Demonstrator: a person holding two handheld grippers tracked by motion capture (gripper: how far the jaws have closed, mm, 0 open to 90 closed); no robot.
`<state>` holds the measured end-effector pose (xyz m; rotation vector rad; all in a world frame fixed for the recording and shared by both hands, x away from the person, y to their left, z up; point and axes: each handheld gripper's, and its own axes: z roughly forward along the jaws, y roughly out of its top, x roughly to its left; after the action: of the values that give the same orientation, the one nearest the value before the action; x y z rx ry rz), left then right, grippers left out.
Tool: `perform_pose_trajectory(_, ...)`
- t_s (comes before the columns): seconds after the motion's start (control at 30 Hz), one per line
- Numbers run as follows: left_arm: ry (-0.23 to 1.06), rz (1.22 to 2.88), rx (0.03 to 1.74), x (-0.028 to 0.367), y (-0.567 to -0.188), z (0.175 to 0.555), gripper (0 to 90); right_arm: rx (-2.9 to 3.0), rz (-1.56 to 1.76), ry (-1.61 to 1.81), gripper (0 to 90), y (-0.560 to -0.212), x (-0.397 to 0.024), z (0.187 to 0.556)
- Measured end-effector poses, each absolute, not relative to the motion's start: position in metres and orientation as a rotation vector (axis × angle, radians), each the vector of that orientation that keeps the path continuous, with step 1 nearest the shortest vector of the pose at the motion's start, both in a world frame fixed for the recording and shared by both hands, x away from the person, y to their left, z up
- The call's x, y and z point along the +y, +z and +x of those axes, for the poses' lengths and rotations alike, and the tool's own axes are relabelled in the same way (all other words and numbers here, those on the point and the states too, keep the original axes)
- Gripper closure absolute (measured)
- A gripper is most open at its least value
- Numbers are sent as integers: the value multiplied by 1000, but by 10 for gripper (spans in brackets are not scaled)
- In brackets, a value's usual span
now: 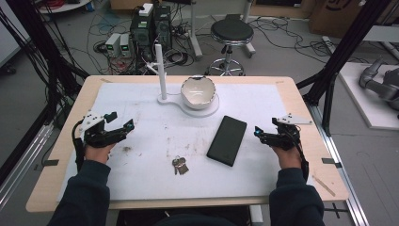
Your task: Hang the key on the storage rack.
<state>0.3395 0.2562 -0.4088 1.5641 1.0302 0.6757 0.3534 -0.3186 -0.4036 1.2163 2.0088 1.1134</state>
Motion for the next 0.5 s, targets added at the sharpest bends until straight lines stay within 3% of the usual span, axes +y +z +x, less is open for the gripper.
perform_pose_trajectory(0.5,654,1568,1033,252,-411,342,246,2007,1210,1149,190,-405,-323,348)
